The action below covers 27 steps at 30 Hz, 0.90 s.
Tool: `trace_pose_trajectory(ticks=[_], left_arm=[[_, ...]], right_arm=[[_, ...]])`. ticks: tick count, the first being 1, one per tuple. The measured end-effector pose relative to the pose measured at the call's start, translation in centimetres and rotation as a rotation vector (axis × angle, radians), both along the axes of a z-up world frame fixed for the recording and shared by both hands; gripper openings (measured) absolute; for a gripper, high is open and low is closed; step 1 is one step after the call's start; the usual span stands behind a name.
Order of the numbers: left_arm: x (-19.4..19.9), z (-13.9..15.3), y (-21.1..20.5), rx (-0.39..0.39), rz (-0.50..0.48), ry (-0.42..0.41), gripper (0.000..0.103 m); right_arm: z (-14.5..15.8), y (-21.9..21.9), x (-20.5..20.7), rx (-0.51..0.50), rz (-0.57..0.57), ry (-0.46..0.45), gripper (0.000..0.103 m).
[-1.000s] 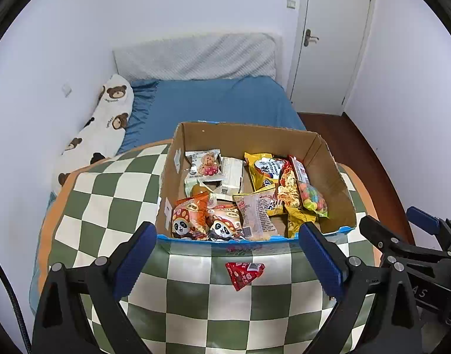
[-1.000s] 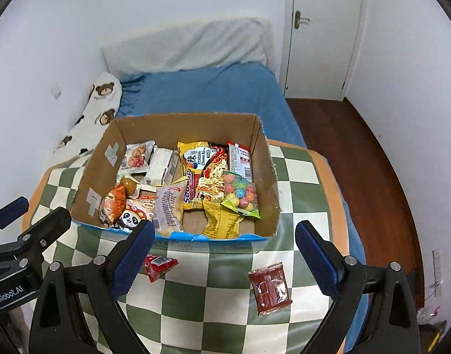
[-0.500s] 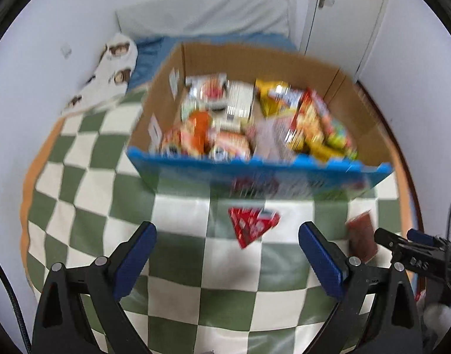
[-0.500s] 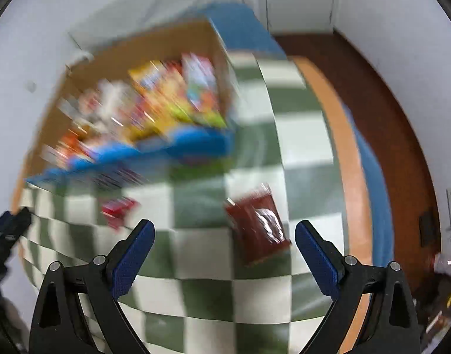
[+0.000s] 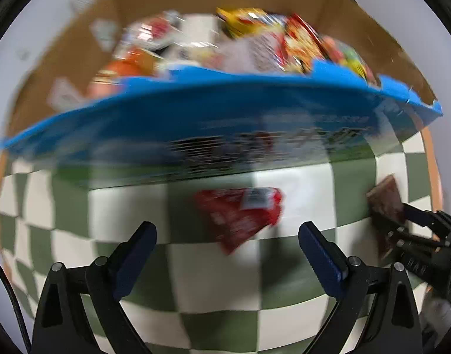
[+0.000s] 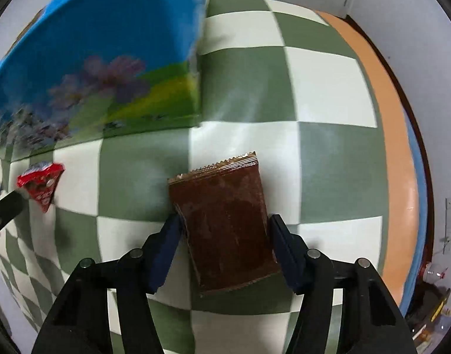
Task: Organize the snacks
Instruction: 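Grasp the red triangle chocolate with the left tool while the right grasps the brown jerky pack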
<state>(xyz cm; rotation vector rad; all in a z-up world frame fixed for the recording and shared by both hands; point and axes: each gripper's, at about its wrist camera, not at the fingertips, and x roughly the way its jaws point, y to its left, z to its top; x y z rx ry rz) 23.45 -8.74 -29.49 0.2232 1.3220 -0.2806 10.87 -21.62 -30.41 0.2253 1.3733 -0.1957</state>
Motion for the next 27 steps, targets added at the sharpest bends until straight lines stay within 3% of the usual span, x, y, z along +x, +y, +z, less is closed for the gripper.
trace_pose_trajectory(ticks=[2,3,4,5,7,11,18,23,27], left_arm=[[0.7,-0.9,-0.9,-0.003,-0.014,0.025,0.097],[1.0,-1.3,-1.2,-0.013,-0.015,0.035,0.086],[1.1,-1.6,-1.3,-0.016,-0.014,0.043,0.065],[1.2,-2.1,-1.3,-0.015,-0.009,0.071,0.055],[1.0,-2.5,-1.1,-0.026,-0.004,0.094,0.047],[-1.6,-2.7,0.0,-0.038,-0.001,0.124,0.046],[-8.0,-4.4,3.7,-0.070,0.030,0.245,0.046],[-8.0,-6.9,3.5,-0.046,0.005,0.300,0.050],[-7.1,-7.2,3.6,-0.045,0.027,0.298,0.050]], right_arm=[[0.0,0.4,-0.3,0.004,0.013,0.000,0.063],[-0.1,0.5,-0.3,0.004,0.017,0.001,0.063],[-0.3,0.6,-0.4,0.005,0.018,0.004,0.063],[-0.4,0.8,-0.5,0.010,0.018,0.008,0.063],[-0.5,0.8,-0.6,0.020,0.013,0.015,0.062],[-0.6,0.9,-1.1,0.052,0.016,0.030,0.061],[-1.1,3.3,-3.8,0.126,0.075,0.082,0.061],[-2.4,5.2,-5.4,0.159,0.111,0.128,0.062],[-3.5,5.7,-4.5,0.179,0.086,0.158,0.070]])
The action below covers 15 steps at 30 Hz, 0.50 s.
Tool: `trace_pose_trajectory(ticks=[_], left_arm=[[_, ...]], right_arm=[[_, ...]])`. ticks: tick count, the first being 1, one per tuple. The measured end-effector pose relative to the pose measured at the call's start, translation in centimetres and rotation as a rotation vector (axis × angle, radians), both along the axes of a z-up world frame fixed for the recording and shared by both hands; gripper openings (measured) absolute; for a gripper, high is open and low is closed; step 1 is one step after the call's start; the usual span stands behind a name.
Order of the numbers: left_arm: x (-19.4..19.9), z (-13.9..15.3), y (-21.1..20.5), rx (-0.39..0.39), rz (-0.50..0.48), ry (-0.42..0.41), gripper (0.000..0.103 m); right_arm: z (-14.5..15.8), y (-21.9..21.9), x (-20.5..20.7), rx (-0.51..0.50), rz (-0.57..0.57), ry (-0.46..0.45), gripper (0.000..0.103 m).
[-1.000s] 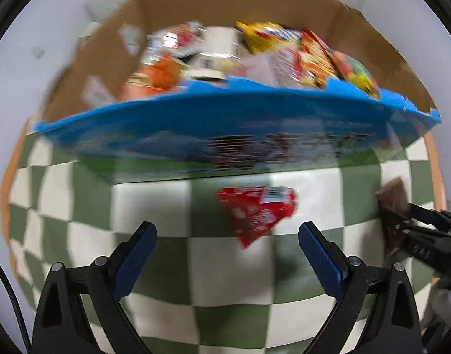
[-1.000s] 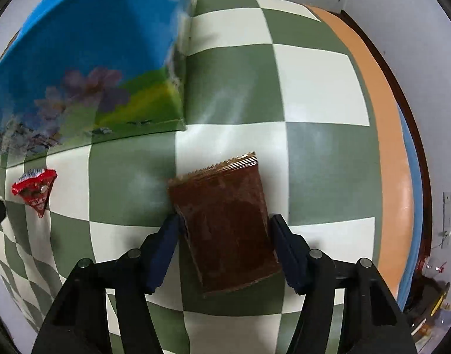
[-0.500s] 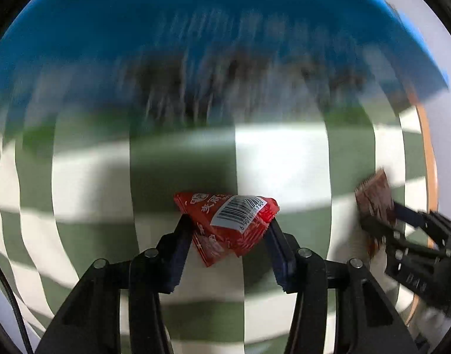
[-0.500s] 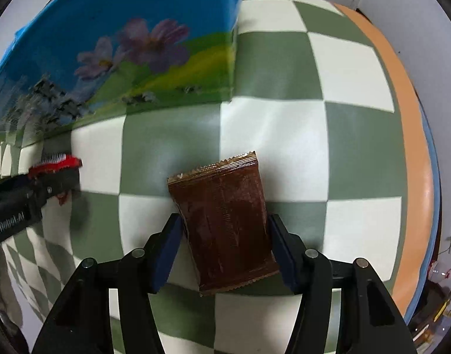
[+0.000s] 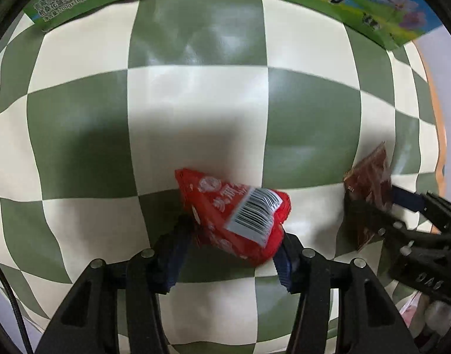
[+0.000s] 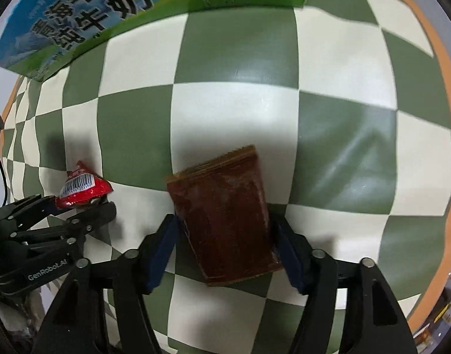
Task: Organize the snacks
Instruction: 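Grasp the red triangle chocolate with the left tool while the right grasps the brown jerky pack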
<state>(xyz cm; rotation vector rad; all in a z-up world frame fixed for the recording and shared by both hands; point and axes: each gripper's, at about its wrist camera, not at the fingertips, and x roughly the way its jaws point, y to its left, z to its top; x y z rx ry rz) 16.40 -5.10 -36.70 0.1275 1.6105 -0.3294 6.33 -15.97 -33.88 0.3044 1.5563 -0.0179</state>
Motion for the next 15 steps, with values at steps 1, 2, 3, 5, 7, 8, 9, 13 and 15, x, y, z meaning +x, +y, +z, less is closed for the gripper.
trace_pose_trajectory(ticks=[1,2,3,5,7,8,9,13,15], left_arm=[[0.0,0.1,-0.1,0.000,0.003,-0.003,0.049],[-0.1,0.2,-0.3,0.001,-0.001,-0.011,0.048],[-0.3,0.6,-0.9,0.007,-0.007,-0.021,0.043],[-0.3,1.4,-0.9,0.011,-0.010,-0.037,0.037],[-0.5,2.2,-0.9,0.004,-0.011,-0.045,0.032],[-0.6,2.5,-1.0,0.002,-0.013,-0.045,0.032],[-0.7,2.8,-1.1,-0.005,-0.017,-0.045,0.032],[-1.6,4.4,-1.2,-0.097,-0.068,-0.028,0.039],[-2.2,5.5,-0.9,-0.125,-0.107,-0.014,0.052]], right_arm=[[-0.2,0.2,0.1,-0.003,0.004,0.006,0.070],[-0.4,0.3,0.0,-0.010,0.013,0.011,0.070],[-0.5,0.4,0.3,-0.019,0.024,0.015,0.071],[-0.5,1.0,0.0,-0.041,0.046,0.015,0.069],[-0.4,1.2,0.0,-0.060,0.059,0.005,0.061],[-0.2,1.4,-0.1,-0.062,0.059,-0.002,0.061],[0.0,1.4,-0.2,-0.053,0.051,-0.010,0.060],[0.3,1.1,-0.2,-0.019,0.040,-0.004,0.060],[0.4,0.6,0.2,0.002,0.031,0.004,0.061]])
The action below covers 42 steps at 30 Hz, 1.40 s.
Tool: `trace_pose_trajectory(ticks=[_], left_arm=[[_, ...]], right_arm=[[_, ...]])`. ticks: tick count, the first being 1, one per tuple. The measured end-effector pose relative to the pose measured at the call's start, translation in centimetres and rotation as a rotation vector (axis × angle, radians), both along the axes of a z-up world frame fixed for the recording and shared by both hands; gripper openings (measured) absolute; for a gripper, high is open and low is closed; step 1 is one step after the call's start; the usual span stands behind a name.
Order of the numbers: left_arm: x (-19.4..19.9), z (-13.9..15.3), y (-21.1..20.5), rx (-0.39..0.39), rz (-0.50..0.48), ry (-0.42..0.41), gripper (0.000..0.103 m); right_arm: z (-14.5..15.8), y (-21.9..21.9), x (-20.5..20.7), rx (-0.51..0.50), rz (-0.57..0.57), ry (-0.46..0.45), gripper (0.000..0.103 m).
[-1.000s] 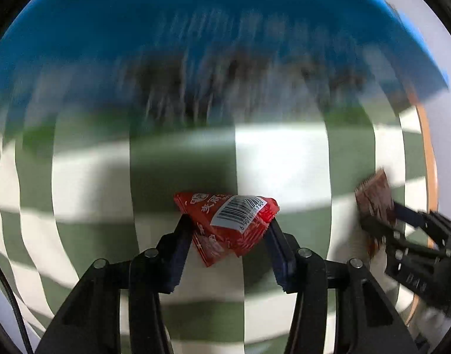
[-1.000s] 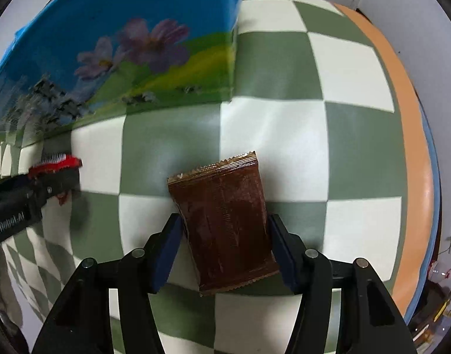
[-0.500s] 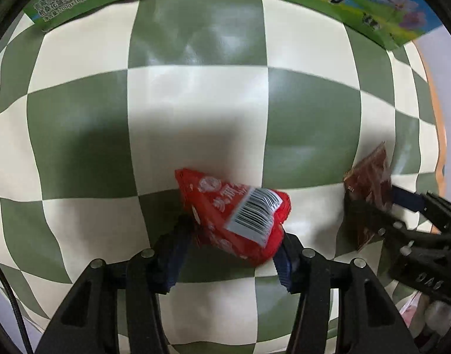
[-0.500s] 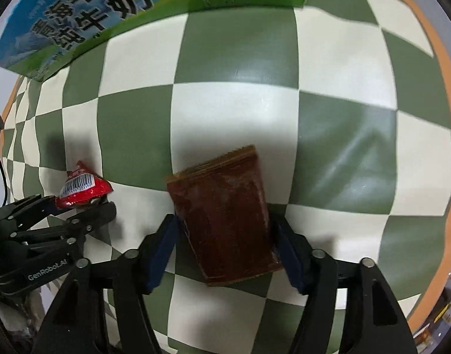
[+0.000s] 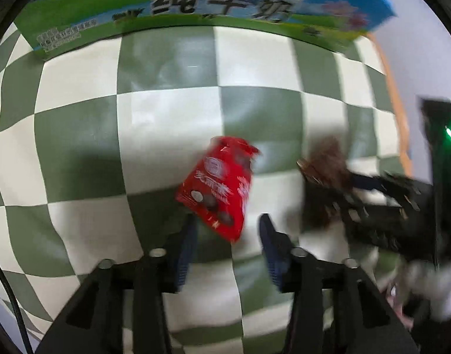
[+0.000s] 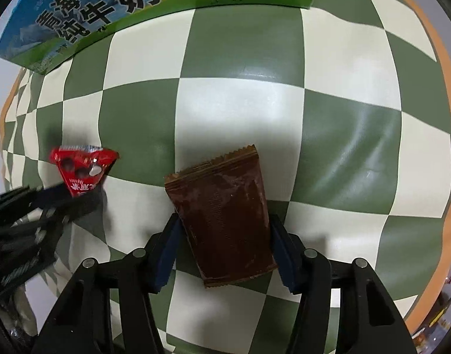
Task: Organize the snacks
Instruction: 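Grasp the red triangle chocolate with the left tool while the right grasps the brown jerky pack, then carry both packs into the box and open both tools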
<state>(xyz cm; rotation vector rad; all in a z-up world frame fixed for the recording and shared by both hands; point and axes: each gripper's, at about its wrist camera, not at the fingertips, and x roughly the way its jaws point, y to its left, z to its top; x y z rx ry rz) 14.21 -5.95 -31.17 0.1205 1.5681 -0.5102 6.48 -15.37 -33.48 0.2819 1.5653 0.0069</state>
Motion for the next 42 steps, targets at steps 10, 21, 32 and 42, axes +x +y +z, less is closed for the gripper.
trace_pose_trajectory(ticks=[10,21,32,42], left_arm=[[1.0,0.2,-1.0,0.029,-0.103,0.007,0.060],[1.9,-3.1,-1.4,0.050,-0.016,0.042,0.039],[1.4,4.6,2.5,-0.068,0.108,-0.069,0.038],[6.2,16.9,2.7,-0.268,0.180,-0.239,0.039]], right_arm=[[-0.4,-3.4,1.2,0.079,-0.079,0.023,0.062],[-1.3,1.5,0.5,0.046,-0.083,0.012,0.057],[2.4,1.0,-0.7,0.112,-0.133,-0.057,0.057],[15.8,-0.1,2.2,0.191,-0.122,-0.294,0.057]])
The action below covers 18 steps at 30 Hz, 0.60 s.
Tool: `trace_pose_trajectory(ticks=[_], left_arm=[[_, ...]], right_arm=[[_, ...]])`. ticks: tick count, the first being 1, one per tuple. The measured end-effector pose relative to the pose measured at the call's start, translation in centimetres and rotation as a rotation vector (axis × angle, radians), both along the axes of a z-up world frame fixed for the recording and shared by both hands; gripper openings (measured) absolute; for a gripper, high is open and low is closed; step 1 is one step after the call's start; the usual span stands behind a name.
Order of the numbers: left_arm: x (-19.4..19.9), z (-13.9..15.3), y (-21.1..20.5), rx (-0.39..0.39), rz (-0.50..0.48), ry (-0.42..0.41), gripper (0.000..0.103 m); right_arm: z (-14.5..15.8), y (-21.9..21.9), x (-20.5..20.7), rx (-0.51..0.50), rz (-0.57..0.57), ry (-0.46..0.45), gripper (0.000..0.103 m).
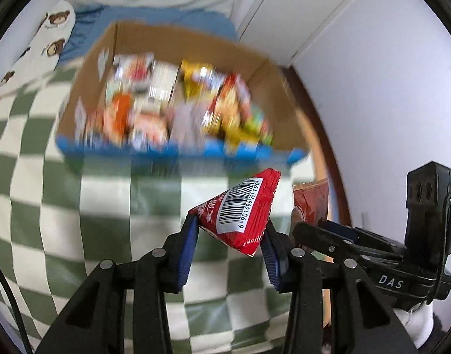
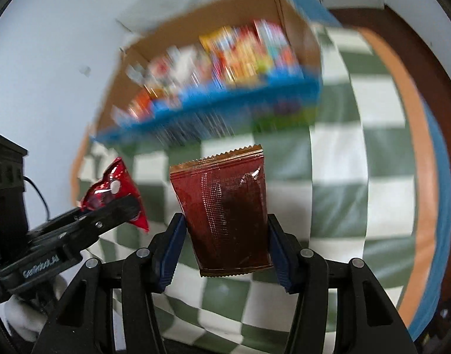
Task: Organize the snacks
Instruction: 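Carry both packs into the box and open both tools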
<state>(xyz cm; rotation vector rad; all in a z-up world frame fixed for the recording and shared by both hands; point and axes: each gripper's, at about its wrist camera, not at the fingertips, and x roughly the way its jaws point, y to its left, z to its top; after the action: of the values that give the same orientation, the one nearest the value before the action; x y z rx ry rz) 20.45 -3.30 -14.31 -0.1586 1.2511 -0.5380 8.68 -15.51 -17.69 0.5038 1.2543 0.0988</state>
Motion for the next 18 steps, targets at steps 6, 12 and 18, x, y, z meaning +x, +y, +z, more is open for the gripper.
trace_pose_trajectory(ticks=[6,12,18], left_arm=[[7.6,2.6,-2.0,0.053,0.029,-0.071,0.039],[16.4,-0.5,-3.4,0.181,0.038,-0.009,0.039],[21.9,-5.6,-4.1,0.253,0.034,0.112,0.040]], right_arm=[[5.9,-1.5,6.4,0.007,-0.002,-0.114,0.057],[5.2,-1.4,16.3,-0.062,0.023,-0.111,0.057],[0.9,-1.5,24.1,-0.113,0.039,-0.011,0.057]])
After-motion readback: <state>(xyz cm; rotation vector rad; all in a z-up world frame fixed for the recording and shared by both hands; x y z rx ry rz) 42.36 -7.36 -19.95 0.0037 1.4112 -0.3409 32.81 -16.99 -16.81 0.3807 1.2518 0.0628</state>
